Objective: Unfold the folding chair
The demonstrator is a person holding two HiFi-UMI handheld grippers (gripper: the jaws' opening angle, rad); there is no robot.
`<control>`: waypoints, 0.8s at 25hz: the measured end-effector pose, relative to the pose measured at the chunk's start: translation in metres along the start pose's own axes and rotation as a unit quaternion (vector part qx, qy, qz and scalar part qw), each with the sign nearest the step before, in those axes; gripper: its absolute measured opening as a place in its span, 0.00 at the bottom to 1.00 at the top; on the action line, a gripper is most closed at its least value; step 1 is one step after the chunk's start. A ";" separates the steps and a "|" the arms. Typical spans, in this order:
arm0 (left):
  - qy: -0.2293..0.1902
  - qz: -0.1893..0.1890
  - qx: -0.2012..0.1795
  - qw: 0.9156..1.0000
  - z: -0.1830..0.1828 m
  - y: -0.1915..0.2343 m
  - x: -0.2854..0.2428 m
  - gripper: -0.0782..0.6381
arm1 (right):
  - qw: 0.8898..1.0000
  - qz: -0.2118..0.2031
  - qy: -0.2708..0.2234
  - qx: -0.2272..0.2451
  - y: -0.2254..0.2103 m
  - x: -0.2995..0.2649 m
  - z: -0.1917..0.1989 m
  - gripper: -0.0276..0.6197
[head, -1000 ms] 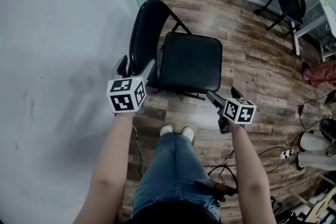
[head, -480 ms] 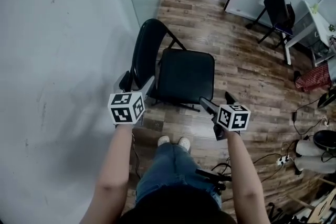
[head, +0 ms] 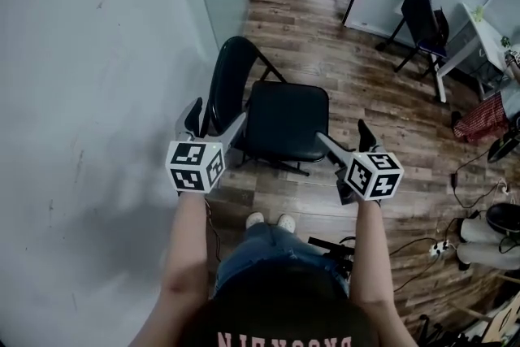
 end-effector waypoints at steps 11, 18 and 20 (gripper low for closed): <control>-0.079 -0.008 -0.134 0.988 -0.078 -0.023 0.039 0.45 | 0.985 -0.012 -0.154 0.082 0.018 0.063 -0.093 0.53; -0.158 -0.051 -0.189 0.968 -0.121 -0.036 0.067 0.12 | 0.955 -0.002 -0.259 0.141 0.038 0.108 -0.138 0.15; -0.172 -0.048 -0.199 0.964 -0.130 -0.042 0.072 0.11 | 0.946 0.002 -0.280 0.164 0.045 0.119 -0.147 0.05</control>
Point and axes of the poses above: the fingertips, and each gripper's own axes: x backward along the fingers, y to its left, z out of its underside, the point moved 6 cm from there along x, backward along the fingers, and after that the axes turned 13 degrees about z, right-handed, at the moved point
